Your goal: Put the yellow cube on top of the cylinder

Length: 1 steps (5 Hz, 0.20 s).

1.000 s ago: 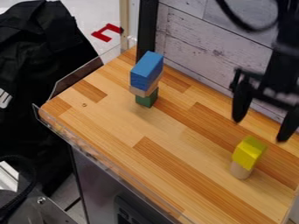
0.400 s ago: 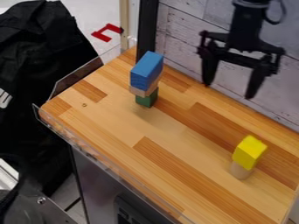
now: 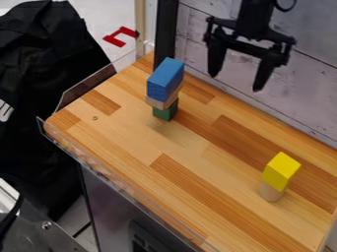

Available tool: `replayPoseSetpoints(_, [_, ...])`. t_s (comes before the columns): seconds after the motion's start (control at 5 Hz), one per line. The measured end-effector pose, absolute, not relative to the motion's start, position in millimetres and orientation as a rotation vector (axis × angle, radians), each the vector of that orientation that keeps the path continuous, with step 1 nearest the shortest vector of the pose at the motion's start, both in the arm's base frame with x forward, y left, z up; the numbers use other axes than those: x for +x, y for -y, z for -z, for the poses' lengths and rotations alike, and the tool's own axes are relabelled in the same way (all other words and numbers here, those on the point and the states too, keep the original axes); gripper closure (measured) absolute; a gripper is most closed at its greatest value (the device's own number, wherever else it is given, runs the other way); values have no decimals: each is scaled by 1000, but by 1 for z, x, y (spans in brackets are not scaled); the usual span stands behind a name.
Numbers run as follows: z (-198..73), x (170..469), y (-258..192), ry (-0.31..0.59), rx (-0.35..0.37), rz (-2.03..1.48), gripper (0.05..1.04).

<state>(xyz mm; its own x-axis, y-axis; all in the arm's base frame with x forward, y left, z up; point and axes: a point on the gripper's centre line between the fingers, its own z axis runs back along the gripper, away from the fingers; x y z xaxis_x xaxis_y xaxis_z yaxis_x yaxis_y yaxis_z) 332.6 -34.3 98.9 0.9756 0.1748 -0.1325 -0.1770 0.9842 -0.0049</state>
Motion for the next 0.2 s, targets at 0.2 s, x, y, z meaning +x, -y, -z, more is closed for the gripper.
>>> replayPoseSetpoints(0.2, [-103, 333, 29, -134, 16, -162, 84])
